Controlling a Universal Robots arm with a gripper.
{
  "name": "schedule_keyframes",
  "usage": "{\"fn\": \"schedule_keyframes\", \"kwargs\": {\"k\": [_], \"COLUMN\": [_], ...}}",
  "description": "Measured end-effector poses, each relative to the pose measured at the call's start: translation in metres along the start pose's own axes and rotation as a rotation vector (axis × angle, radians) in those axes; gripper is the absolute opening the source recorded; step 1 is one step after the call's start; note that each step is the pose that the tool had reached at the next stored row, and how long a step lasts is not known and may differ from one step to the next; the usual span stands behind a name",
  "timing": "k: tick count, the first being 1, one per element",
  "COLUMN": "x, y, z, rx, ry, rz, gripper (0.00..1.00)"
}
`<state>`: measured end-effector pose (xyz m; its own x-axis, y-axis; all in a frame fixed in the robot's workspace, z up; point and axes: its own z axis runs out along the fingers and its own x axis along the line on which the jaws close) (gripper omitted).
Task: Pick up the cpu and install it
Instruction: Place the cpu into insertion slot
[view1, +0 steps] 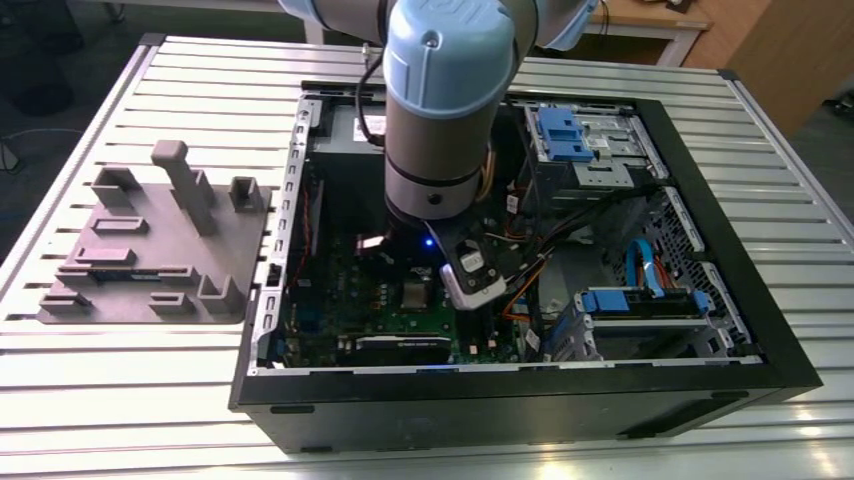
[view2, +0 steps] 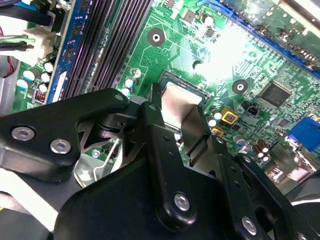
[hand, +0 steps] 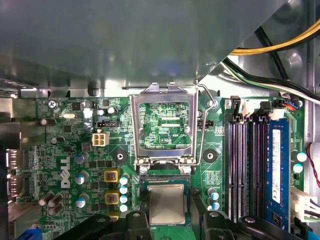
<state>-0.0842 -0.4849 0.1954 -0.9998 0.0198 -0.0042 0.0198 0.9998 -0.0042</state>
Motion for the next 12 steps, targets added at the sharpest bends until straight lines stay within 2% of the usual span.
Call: {"fn": "schedule_keyframes", "kwargs": {"k": [4, 7, 10, 12], "x": [0.0009, 0.0015, 0.0019, 0.0019], "y": [-0.0001, -0.0001, -0.0001, -0.0001], "z": [-0.0007, -0.0005, 0.0001, 0.0007], "rx": [-0.0010, -0.0043, -0.0113, -0.0114], "ry": [0.0000, 0.0001, 0.0002, 0.0002], "rz": [-0.006, -0.006, -0.007, -0.008], "gripper": [0.43, 0.43, 0.43, 0.43]}}
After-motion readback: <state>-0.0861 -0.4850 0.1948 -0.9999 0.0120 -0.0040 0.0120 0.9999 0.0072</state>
